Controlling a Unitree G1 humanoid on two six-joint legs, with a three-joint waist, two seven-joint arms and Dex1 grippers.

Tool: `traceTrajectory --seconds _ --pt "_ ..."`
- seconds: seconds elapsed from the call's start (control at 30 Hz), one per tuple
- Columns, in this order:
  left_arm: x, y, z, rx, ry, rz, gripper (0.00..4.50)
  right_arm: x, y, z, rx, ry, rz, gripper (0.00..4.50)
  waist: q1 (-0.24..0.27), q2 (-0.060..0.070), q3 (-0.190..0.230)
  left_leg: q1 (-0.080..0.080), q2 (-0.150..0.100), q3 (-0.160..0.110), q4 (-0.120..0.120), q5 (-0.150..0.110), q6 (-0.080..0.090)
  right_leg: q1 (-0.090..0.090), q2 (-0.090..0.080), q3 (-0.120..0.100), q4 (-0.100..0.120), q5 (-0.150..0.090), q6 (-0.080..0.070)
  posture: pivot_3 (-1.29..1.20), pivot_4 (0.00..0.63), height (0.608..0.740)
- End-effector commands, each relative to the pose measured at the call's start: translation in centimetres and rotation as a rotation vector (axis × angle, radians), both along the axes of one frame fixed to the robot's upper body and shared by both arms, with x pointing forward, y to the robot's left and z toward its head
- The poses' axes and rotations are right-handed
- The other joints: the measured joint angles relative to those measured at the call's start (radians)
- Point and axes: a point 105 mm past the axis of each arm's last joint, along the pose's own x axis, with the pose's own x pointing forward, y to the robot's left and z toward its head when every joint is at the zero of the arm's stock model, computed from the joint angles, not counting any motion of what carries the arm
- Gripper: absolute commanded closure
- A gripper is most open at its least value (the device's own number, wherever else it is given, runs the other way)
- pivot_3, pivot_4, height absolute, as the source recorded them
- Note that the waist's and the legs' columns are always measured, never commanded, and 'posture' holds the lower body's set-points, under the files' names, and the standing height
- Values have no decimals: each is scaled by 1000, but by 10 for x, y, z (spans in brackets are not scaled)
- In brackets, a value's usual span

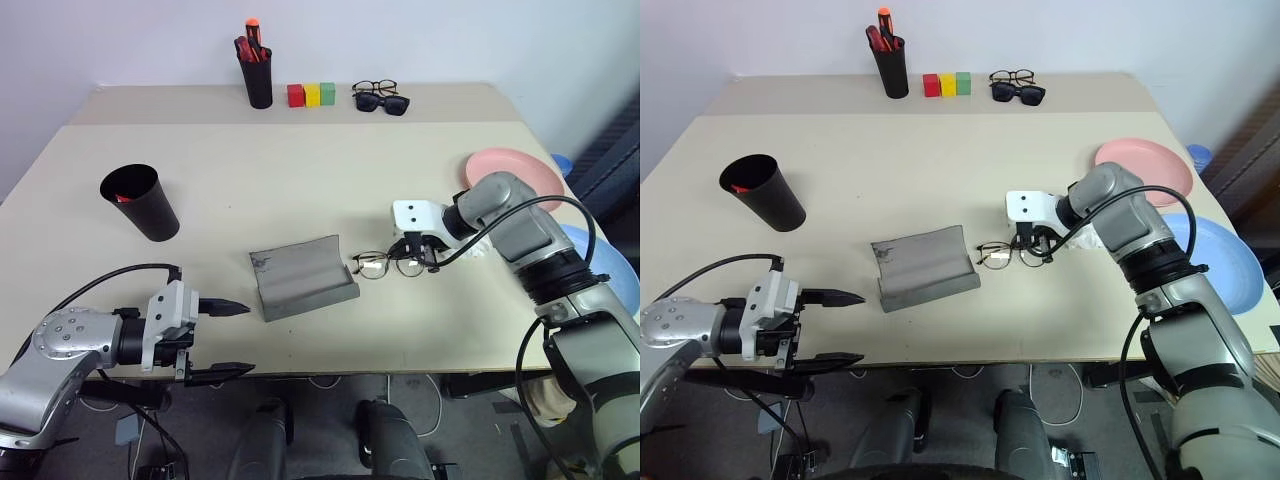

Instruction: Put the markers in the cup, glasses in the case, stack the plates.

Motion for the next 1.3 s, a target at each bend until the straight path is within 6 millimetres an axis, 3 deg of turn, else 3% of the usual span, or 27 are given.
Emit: traceTrajectory --seconds 0.03,0.23,0.53,1.0,1.3 --pt "1 -2 7 -8 -26 -10 0 0 5 48 113 -97 -13 4445 0 0 0 0 0 0 0 0 0 0 0 0 0 0 0 0 150 740" --pt "2 -2 4 -20 -17 -8 0 -11 39 83 316 -190 -29 4445 -4 0 0 0 0 0 -1 0 0 -1 0 0 1 0 0 0 150 740" --pt "0 12 -4 15 -1 10 0 -39 104 74 556 -129 -21 4445 1 0 0 0 0 0 -1 0 0 -1 0 0 2 0 0 0 150 740" --pt "-6 18 -1 25 -11 44 0 -39 113 35 544 -98 -17 4445 -4 0 0 0 0 -1 -1 0 0 -2 0 0 2 0 0 0 150 740" --pt "-11 21 1 26 -15 73 0 -40 126 23 563 -86 20 4445 -2 0 0 0 0 -1 -1 0 0 -2 0 0 1 0 0 0 150 740"
